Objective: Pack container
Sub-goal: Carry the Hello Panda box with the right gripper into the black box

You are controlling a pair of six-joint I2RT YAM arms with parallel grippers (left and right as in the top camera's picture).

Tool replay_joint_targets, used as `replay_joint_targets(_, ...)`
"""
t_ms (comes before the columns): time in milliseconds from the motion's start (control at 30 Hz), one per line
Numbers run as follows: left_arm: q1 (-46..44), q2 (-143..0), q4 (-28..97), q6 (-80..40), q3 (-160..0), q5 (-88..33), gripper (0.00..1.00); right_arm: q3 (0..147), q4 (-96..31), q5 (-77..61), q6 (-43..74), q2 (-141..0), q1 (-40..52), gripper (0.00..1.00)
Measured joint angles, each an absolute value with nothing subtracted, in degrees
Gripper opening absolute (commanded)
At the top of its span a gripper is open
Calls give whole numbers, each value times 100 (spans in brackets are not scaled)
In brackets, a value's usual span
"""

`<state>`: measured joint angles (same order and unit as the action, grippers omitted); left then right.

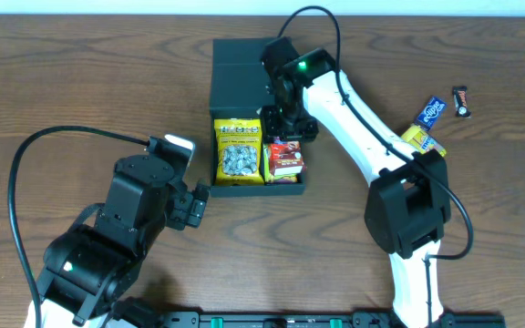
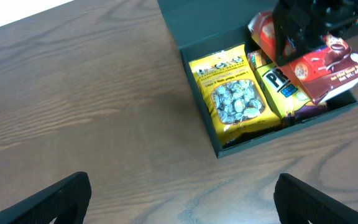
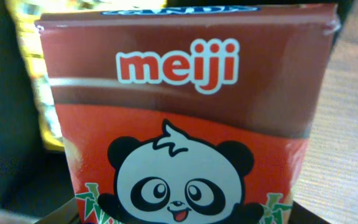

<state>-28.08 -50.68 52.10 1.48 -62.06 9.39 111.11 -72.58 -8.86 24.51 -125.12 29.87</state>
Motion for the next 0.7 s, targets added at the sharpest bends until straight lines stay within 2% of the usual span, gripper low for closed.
replay_joint_targets(700, -2808, -5068, 5210, 148, -6206, 939, 95, 10669, -6757, -784, 3057, -12512, 2998, 61)
